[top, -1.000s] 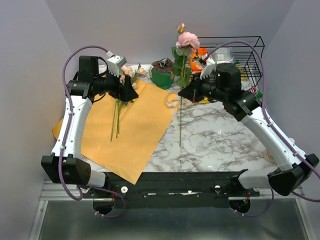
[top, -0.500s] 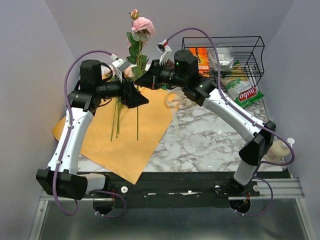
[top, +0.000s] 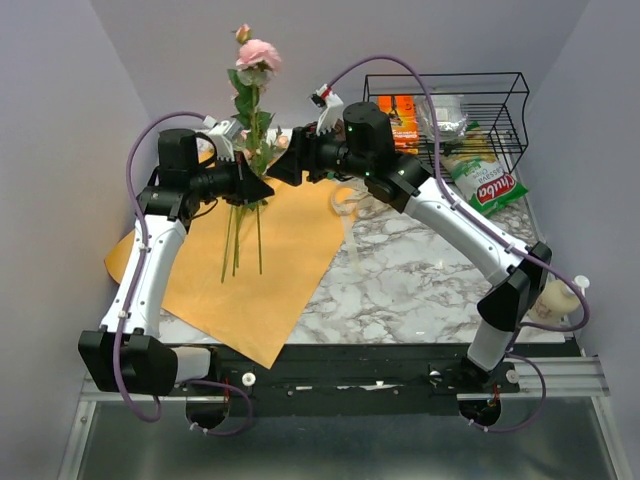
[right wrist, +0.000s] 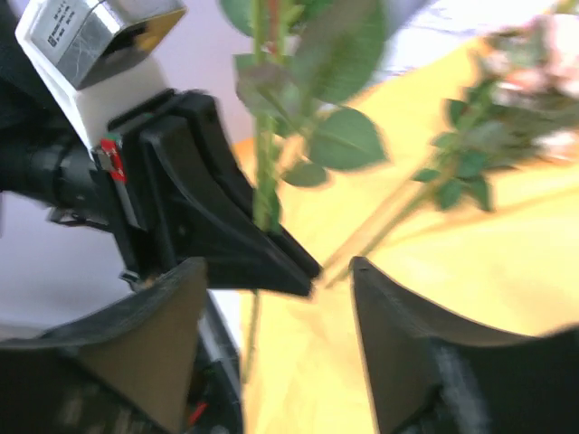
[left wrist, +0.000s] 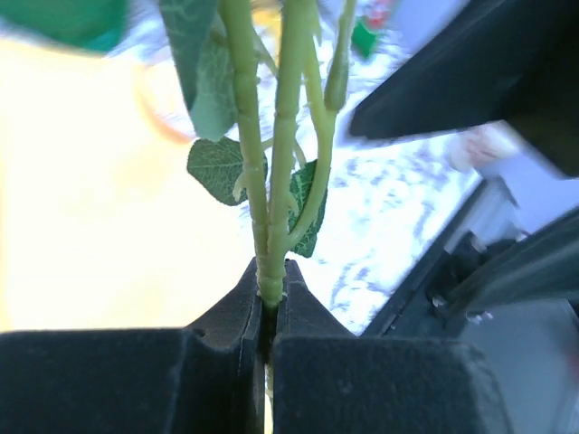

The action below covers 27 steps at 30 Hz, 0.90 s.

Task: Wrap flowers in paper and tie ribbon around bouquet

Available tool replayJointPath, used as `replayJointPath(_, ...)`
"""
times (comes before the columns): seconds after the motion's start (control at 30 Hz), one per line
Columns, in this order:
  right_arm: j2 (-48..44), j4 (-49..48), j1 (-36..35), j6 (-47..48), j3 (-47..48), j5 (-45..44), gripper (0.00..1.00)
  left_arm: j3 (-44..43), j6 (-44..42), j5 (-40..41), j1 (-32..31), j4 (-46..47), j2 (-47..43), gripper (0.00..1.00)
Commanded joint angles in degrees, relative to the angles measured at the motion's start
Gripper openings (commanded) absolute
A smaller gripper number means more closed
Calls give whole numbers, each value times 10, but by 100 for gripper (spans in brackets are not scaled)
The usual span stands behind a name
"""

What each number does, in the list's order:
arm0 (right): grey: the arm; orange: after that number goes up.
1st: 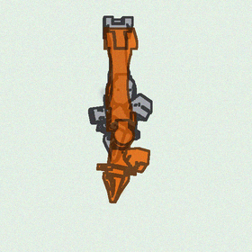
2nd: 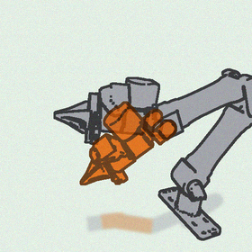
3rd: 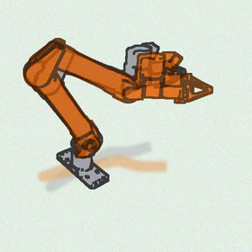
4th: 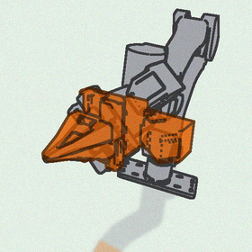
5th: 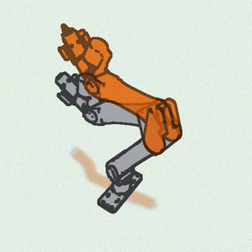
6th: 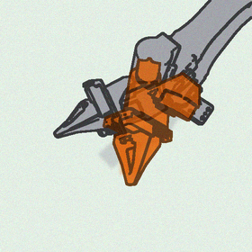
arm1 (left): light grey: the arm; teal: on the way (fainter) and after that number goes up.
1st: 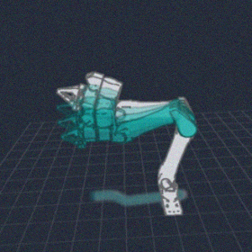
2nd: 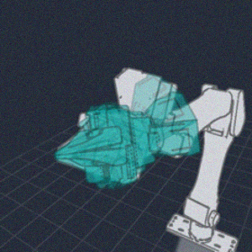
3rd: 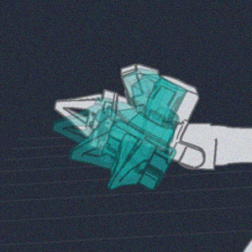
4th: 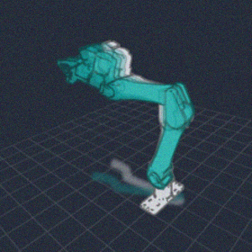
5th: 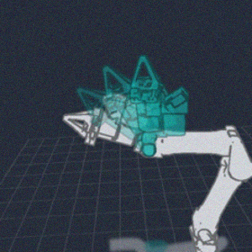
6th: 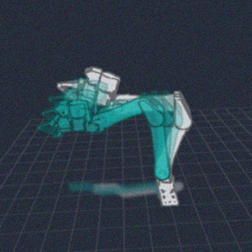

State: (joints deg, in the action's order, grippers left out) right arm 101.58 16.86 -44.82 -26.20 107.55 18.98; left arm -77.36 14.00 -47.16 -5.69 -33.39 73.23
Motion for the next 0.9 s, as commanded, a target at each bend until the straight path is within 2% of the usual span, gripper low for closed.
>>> replayJointPath(0.0, -30, 112, 35, 98, -49, -146, 78, 67, 36, 133, 41, 13, 8, 0)
replayJointPath(0.03, -35, 121, 46, 102, -85, -182, 79, 85, 24, 146, 45, 15, 16, 0)
replayJointPath(0.17, -48, 135, 123, 112, -166, -234, 87, 93, -20, 207, 46, 11, 59, 0)
replayJointPath(0.27, -21, 142, 145, 150, -182, -305, 91, 71, -50, 245, 46, 0, 124, 0)
replayJointPath(0.43, 94, 188, 171, 173, -123, -344, 92, 28, -68, 303, 50, -12, 231, 0)
replayJointPath(0.67, 196, 209, 177, 196, -46, -349, 94, -12, -85, 327, 49, -26, 288, 1)
replayJointPath(0.7, 204, 215, 176, 196, -40, -351, 94, -12, -85, 328, 49, -29, 289, 20)
replayJointPath(0.77, 216, 216, 176, 203, -28, -360, 94, -7, -85, 329, 49, -29, 284, 45)
replayJointPath(0.8, 228, 217, 176, 207, -24, -366, 94, -7, -83, 331, 49, -31, 281, 62)
replayJointPath(0.83, 232, 216, 176, 211, -20, -379, 94, -10, -85, 332, 49, -33, 275, 68)
replayJointPath(0.87, 238, 216, 176, 221, -12, -382, 94, -13, -85, 333, 49, -34, 272, 69)
